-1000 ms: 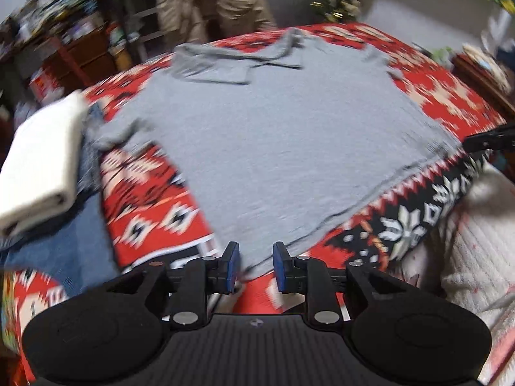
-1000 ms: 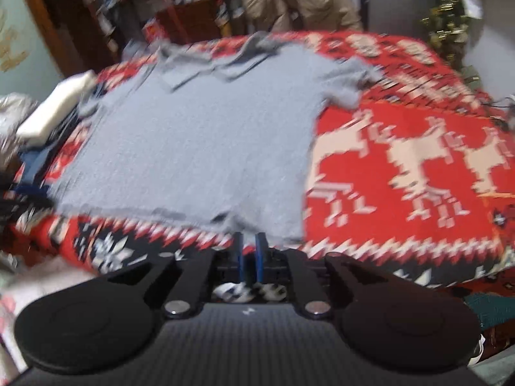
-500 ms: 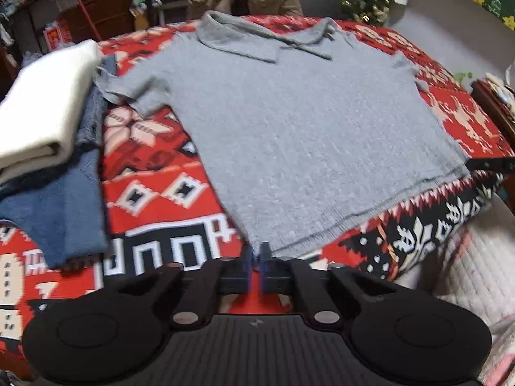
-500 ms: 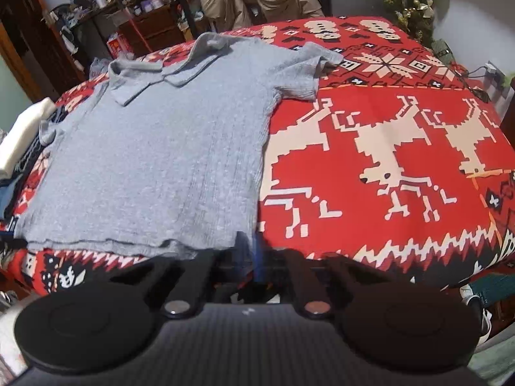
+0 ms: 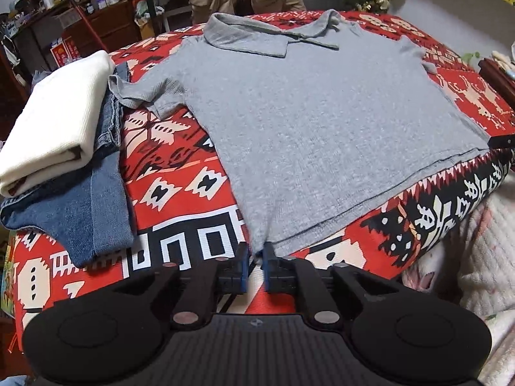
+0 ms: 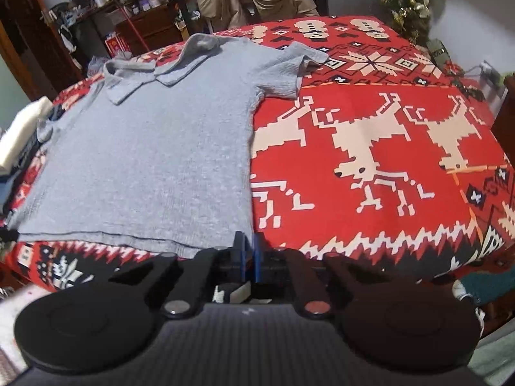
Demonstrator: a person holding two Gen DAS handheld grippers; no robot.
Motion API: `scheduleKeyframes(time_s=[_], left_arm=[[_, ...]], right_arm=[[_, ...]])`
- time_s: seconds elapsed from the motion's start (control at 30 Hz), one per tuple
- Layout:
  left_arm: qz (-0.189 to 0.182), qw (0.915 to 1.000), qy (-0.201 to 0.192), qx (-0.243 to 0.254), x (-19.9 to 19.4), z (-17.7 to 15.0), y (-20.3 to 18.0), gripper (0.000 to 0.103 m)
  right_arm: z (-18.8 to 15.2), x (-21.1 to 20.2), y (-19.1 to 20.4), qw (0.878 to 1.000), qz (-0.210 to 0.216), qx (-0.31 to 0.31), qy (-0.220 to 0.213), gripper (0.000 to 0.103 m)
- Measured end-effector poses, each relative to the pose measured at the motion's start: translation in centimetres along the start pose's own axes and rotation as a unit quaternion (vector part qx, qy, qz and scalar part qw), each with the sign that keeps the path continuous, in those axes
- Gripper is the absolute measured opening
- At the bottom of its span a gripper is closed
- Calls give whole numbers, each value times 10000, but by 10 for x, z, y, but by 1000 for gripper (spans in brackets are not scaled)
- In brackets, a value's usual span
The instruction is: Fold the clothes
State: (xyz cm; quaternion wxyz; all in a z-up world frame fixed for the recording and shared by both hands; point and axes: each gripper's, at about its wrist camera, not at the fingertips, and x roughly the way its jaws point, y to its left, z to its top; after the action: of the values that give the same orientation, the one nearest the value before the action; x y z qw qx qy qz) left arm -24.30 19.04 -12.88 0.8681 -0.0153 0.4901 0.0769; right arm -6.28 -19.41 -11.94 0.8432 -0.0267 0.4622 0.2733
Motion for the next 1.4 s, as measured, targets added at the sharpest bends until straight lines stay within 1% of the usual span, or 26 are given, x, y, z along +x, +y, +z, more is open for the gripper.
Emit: scheduleKeyframes(time_s=[0.07, 0.13, 0.17, 0.2, 0.23, 0.27, 0.3, 0.33, 0.43, 0.47, 0.53, 0.57, 0.6, 0.7, 0.77, 0.8, 0.87, 0.9, 0.97, 1.1, 1.17, 1.27, 1.3, 1.33, 1.37, 1.4], left_arm=[[132, 9998, -154, 89, -6, 2, -2, 29], [247, 9991, -327, 81, -12, 5, -2, 33], [249, 9990, -365, 36, -14, 6, -1, 39], [227, 9989, -417, -19, -16, 8, 1, 45], [234, 9986, -476, -58, -18, 11, 1, 47], [253, 9982, -535, -91, -20, 14, 1, 53], [321, 9978, -573, -66, -21, 18, 0, 61], [406, 9974, -603, -21, -22, 23, -1, 62], [464, 9959, -755, 170, -23, 41, -5, 62], [506, 9954, -782, 202, -23, 46, -6, 62], [584, 9941, -883, 239, -25, 60, -6, 67], [618, 9930, -978, 230, -26, 67, -6, 74], [609, 9915, -1134, 199, -27, 73, -5, 78], [535, 9848, -1649, 90, -33, 92, -1, 79], [302, 9786, -2034, 106, -35, 103, 1, 82], [310, 9759, -2157, 126, -34, 109, 2, 85], [462, 9722, -2291, 117, -31, 121, 4, 85], [478, 9711, -2337, 113, -29, 126, 5, 85], [444, 9725, -2281, 139, -21, 138, 10, 86], [83, 9748, -2230, 33, -2, 156, 21, 89], [-87, 9752, -2209, -101, 11, 163, 26, 89], [-220, 9783, -2043, -281, 33, 179, 32, 88], [-304, 9786, -2012, -303, 41, 184, 34, 85], [-389, 9789, -1981, -324, 49, 190, 36, 84], [-343, 9796, -1963, -255, 56, 196, 36, 82], [-252, 9804, -1950, -155, 64, 202, 36, 74]], right_arm=[[1, -9, 1, 9999, -25, -113, -119, 25], [4, -18, 1, 9995, -31, -178, -241, 40], [5, -22, 1, 9993, -32, -206, -302, 44], [7, -27, 1, 9991, -30, -225, -366, 55], [9, -31, 1, 9988, -26, -241, -430, 68], [12, -35, 2, 9983, -44, -286, -515, 75], [15, -39, 4, 9975, -70, -342, -608, 88], [18, -43, 7, 9964, -103, -445, -712, 93], [31, -51, 19, 9921, -242, -793, -937, 102], [37, -52, 23, 9909, -276, -864, -1000, 102], [48, -54, 31, 9882, -326, -990, -1120, 102], [55, -54, 36, 9868, -314, -1048, -1191, 102], [61, -53, 41, 9854, -289, -1104, -1266, 102], [81, -52, 56, 9804, -212, -1271, -1491, 102], [94, -47, 67, 9775, -161, -1434, -1540, 102], [101, -43, 72, 9763, -139, -1524, -1531, 102], [114, -34, 81, 9740, -115, -1667, -1527, 102], [120, -30, 85, 9724, -85, -1722, -1575, 102], [130, -22, 91, 9683, -10, -1821, -1707, 102], [153, -2, 103, 9605, 53, -2136, -1781, 102], [164, 12, 108, 9572, -58, -2314, -1736, 102], [182, 43, 110, 9573, -95, -2485, -1475, 101], [188, 54, 109, 9584, -97, -2514, -1351, 94], [194, 66, 108, 9593, -96, -2539, -1228, 78], [201, 78, 106, 9604, -55, -2551, -1118, 69], [207, 91, 104, 9614, -18, -2543, -1050, 49]])
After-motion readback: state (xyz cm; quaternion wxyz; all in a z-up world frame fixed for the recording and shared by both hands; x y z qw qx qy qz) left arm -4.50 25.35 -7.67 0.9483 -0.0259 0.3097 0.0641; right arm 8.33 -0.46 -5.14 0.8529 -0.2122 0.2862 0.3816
